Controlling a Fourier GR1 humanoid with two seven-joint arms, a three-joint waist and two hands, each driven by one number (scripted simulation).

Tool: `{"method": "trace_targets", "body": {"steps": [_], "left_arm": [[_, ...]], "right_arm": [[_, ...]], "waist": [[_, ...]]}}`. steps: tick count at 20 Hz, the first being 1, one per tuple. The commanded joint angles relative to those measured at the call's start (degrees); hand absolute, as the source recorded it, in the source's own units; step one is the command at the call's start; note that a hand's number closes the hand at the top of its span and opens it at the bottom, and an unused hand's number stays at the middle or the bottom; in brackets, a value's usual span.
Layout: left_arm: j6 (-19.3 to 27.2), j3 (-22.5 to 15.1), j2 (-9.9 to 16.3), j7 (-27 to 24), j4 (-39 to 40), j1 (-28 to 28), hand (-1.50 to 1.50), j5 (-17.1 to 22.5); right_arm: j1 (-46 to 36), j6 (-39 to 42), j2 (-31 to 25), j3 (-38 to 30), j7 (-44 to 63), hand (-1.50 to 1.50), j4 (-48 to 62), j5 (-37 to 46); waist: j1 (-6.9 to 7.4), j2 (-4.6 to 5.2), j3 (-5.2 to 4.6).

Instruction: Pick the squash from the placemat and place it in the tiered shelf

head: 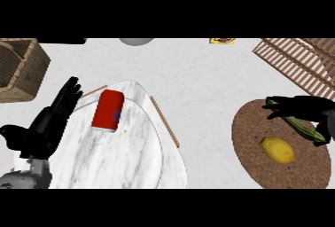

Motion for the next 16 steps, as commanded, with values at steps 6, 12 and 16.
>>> {"method": "trace_targets", "body": {"steps": [6, 12, 16], "left_arm": [[-1.55, 2.03, 1.45, 1.95, -0.36, -1.95, 0.00, 1.13], [0.04, -0.62, -0.91, 2.56, -1.92, 0.23, 0.00, -0.92], [-1.10, 0.72, 0.14, 1.55, -0.95, -0.31, 0.00, -0.03]], "right_arm": [[0.30, -8.85, 3.68, -3.93, -5.65, 1.50, 1.78, -2.24], [-1.16, -5.80, 0.81, -10.78, -13.48, 1.50, -0.32, -9.52], [-7.16, -0.78, 6.69, -19.55, 16.18, 1.50, 4.40, -17.46]], "waist": [[0.78, 1.41, 1.29], [0.20, 0.99, 1.27], [0.84, 0.57, 0.99]]}}
